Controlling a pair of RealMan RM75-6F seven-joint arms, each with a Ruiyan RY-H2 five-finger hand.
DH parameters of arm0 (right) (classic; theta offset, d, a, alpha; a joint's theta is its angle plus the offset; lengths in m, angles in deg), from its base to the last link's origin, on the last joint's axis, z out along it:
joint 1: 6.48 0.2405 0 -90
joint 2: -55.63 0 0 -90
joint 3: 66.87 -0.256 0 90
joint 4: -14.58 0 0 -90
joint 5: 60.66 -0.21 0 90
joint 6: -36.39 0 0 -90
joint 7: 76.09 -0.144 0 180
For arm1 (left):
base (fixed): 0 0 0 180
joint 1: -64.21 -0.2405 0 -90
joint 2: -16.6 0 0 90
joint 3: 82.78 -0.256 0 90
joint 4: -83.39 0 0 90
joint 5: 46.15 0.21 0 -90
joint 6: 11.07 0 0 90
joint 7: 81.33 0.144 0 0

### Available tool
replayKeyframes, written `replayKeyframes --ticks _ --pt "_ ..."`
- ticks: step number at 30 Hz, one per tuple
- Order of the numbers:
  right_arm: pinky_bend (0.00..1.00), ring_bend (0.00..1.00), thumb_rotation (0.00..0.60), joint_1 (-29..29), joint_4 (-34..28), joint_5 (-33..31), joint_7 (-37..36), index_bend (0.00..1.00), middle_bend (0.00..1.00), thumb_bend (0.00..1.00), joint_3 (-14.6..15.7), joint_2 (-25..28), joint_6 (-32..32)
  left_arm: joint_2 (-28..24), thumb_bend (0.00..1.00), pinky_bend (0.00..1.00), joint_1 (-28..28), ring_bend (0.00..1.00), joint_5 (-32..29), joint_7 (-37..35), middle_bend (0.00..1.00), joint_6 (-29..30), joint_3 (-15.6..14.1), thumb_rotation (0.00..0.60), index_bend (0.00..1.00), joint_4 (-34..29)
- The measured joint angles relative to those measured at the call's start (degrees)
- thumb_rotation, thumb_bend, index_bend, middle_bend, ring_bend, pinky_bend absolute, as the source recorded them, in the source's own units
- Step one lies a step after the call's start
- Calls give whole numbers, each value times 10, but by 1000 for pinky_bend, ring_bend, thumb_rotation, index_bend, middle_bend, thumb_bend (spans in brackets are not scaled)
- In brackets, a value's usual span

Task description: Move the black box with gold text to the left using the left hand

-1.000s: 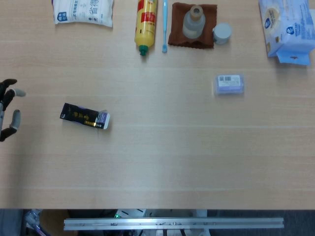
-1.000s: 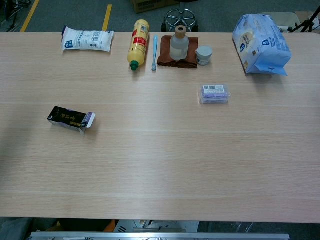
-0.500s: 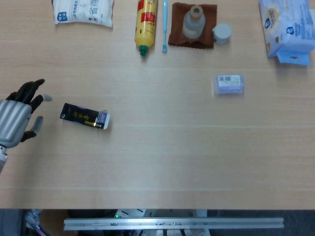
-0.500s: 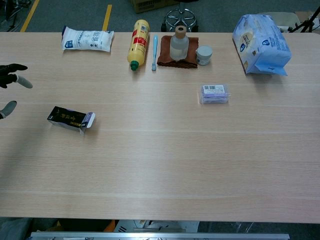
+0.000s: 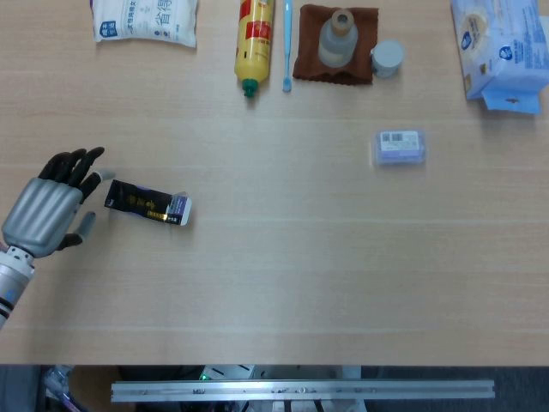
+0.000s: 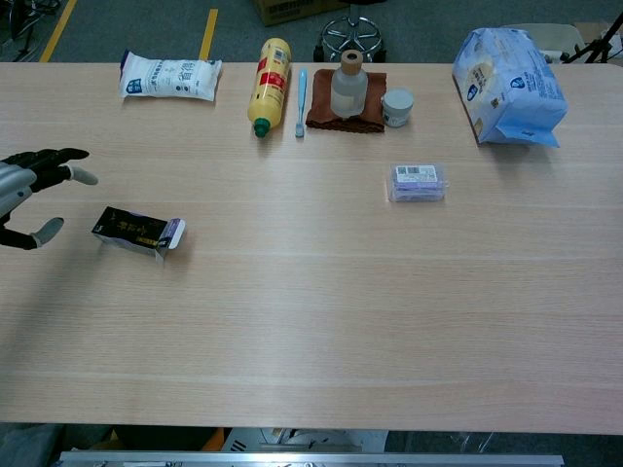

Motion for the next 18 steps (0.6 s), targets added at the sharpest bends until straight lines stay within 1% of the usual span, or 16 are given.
replayKeyframes --ticks 3,9,18 --pt "171 112 600 2 4 -1 -4 181 140 38 0 -2 -4 7 483 66 7 0 1 2 0 -13 -3 600 59 6" --pt "171 112 600 3 14 -2 -15 181 140 39 1 -5 -7 15 483 57 22 0 -14 19 0 -49 -5 600 1 14" --pt "171 112 600 0 22 -5 -26 181 140 38 3 -8 -5 23 484 57 43 0 -59 60 0 -96 5 600 0 21"
